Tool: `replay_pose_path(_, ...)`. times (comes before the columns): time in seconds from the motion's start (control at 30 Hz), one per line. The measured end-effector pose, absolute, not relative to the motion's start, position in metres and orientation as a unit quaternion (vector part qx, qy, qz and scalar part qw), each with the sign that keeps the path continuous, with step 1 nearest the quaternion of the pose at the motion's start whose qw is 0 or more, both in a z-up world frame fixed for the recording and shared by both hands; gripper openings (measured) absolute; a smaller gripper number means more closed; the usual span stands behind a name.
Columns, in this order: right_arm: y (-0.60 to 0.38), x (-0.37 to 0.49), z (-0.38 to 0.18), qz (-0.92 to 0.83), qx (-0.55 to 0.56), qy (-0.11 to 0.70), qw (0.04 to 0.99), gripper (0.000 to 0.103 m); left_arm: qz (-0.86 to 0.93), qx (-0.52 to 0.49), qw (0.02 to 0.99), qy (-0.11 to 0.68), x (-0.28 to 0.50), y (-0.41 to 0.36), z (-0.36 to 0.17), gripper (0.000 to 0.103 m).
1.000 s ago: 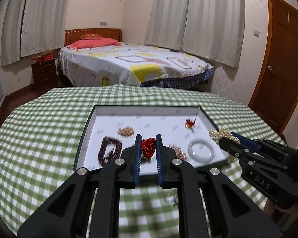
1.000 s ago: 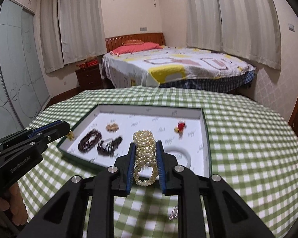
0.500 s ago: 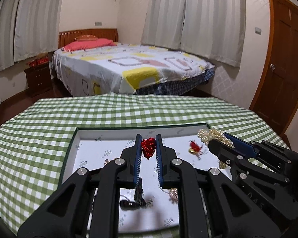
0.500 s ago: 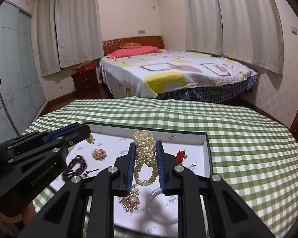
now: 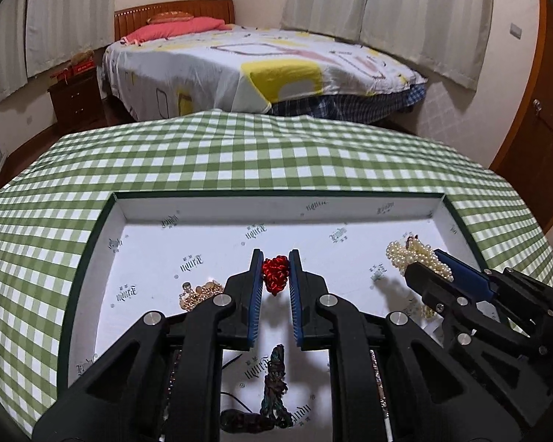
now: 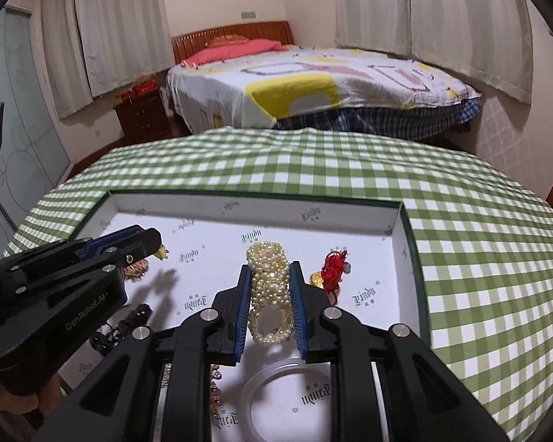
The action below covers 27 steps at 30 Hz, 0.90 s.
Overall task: Organize jewelry
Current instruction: 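Carry the red brooch and pearl necklace into the box and open both grippers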
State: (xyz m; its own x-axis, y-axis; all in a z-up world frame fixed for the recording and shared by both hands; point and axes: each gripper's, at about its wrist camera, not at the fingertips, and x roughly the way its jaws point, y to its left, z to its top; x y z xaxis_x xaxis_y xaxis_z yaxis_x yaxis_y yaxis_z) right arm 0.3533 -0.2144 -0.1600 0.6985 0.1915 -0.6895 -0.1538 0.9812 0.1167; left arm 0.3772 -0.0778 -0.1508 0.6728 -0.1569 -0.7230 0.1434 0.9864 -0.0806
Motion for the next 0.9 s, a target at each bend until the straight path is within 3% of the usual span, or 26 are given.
replay_pose_path(0.53,-0.214,0.363,-0.169,0.076,0.02,0.415,0.907,0.025,-0.075,-0.001,0.9,0.43,0.391,-0.083,-0.16,0.015)
replay_pose_path(0.63,-0.214,0.363,-0.169,0.078,0.02,0.414,0.907,0.028,-0.075,-0.001,0.899,0.43,0.392,-0.083,-0.161,0.022)
replay_pose_path(0.77,-0.213,0.361,-0.169,0.077,0.019,0.411,0.908,0.03,-0.074,0.0,0.901,0.427,0.39,-0.083,-0.159,0.038)
replay_pose_path(0.9,-0.213,0.359,-0.166,0.076,0.018,0.405,0.911,0.033,-0.075,-0.001,0.903,0.422,0.387,-0.082,-0.156,0.046)
